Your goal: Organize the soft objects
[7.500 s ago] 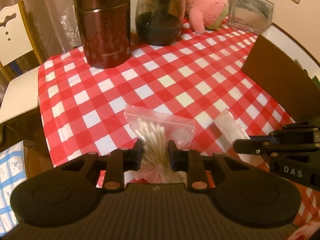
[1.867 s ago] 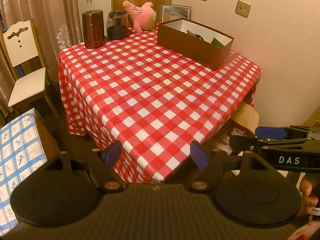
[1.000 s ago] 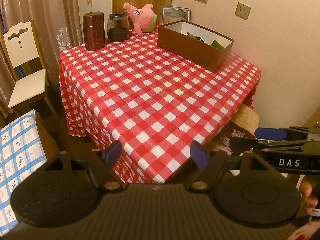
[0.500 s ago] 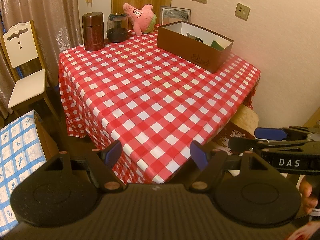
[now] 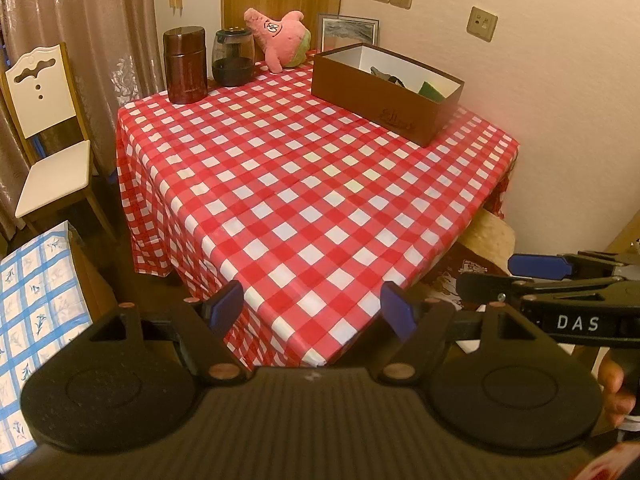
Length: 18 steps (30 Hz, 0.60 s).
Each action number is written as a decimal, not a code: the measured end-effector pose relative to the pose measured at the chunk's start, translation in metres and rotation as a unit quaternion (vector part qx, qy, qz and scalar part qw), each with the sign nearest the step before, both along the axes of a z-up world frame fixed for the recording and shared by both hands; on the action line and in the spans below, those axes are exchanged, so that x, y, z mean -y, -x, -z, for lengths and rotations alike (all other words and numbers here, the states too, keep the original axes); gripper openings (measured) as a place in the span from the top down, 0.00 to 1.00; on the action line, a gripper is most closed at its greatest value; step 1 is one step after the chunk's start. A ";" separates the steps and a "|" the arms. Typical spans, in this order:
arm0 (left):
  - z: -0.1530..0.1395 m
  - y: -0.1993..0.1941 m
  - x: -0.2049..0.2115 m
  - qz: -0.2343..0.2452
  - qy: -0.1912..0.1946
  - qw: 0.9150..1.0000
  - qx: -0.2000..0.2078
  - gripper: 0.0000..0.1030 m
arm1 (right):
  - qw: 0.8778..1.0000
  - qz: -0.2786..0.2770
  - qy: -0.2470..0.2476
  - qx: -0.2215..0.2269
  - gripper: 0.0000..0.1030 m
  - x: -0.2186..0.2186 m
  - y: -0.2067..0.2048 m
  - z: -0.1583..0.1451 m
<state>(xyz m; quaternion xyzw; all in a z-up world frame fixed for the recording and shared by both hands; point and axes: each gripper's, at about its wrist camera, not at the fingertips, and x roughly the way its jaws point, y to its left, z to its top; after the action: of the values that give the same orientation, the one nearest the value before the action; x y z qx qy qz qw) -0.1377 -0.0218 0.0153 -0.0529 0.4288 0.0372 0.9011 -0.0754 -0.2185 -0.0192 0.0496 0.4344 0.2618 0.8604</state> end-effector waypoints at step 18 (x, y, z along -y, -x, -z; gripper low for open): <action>0.001 0.001 -0.001 0.001 0.000 1.000 0.001 0.28 | 1.000 0.000 0.000 0.001 0.29 0.001 0.001 0.000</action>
<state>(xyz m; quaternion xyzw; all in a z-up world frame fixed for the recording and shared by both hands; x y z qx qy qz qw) -0.1387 -0.0212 0.0146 -0.0526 0.4282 0.0362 0.9014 -0.0765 -0.2196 -0.0195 0.0493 0.4333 0.2622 0.8609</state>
